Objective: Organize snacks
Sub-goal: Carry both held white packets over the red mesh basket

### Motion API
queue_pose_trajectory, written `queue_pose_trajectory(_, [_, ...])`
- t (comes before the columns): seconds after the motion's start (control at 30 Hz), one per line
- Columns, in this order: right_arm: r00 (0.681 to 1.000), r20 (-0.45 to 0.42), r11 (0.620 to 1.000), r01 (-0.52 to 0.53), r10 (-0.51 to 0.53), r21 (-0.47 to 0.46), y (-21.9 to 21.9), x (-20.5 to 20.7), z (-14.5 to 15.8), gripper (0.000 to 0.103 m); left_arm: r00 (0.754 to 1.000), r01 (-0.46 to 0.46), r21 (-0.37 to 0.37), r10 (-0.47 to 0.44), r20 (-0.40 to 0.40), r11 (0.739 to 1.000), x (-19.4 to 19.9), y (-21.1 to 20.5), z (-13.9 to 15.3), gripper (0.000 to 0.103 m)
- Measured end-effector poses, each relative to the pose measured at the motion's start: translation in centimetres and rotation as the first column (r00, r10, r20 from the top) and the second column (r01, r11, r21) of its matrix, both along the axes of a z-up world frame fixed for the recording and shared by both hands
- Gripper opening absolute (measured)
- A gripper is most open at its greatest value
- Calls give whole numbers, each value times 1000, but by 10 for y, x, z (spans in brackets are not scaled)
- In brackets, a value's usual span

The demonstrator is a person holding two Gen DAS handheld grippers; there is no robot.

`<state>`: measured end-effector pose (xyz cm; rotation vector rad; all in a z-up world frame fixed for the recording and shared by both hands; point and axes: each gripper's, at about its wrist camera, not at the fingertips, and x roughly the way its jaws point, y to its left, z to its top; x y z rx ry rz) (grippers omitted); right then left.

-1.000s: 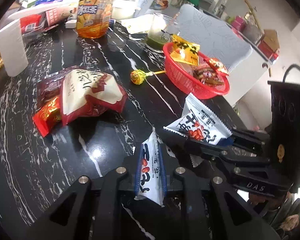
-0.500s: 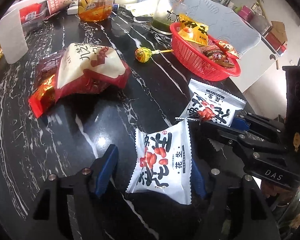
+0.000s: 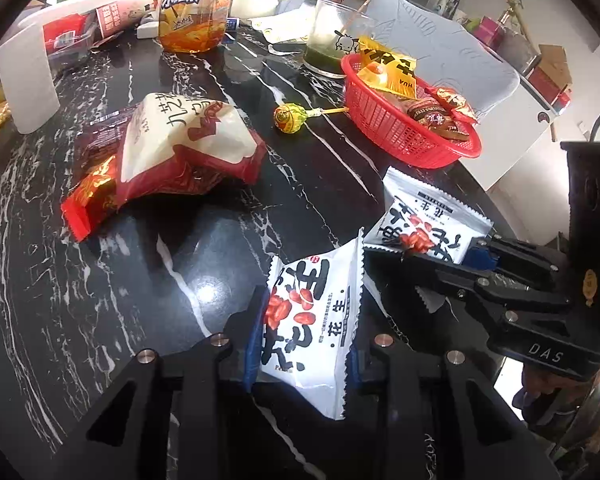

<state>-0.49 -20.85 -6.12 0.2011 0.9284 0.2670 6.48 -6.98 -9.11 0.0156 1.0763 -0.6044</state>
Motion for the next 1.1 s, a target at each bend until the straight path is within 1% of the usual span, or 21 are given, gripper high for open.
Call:
queue_pose_trajectory(0.17, [1000, 7, 1000, -10, 10, 14, 2, 0, 0, 30, 999, -8, 0, 8, 44, 1000, 1, 1, 12, 32])
queue_pose_trajectory(0.23, [1000, 18, 1000, -16, 16, 13, 3, -1, 3, 30, 999, -5, -19, 6, 50, 1000, 3, 1, 18, 32])
queue_pose_trajectory(0.3, [999, 28, 1000, -20, 20, 13, 3, -2, 6, 30, 999, 3, -34, -1, 53, 999, 5, 1, 23, 32])
queue_pose_trajectory(0.5, [998, 68, 1000, -3, 2, 4, -2, -4, 21, 30, 993, 30, -47, -24, 114, 998, 11, -7, 42, 32])
queue_pose_trajectory(0.63, [995, 98, 1000, 23, -21, -16, -10, -8, 34, 30, 988, 64, -71, -53, 148, 995, 15, -20, 57, 32])
queue_pose_trajectory(0.8, [989, 135, 997, 61, -55, -41, -25, -12, 48, 30, 976, 112, -83, -94, 198, 990, 18, -40, 73, 32])
queue_pose_trajectory(1.1, [977, 184, 986, 132, -112, -103, -57, -10, 66, 30, 953, 192, -72, -168, 253, 979, 28, -79, 91, 32])
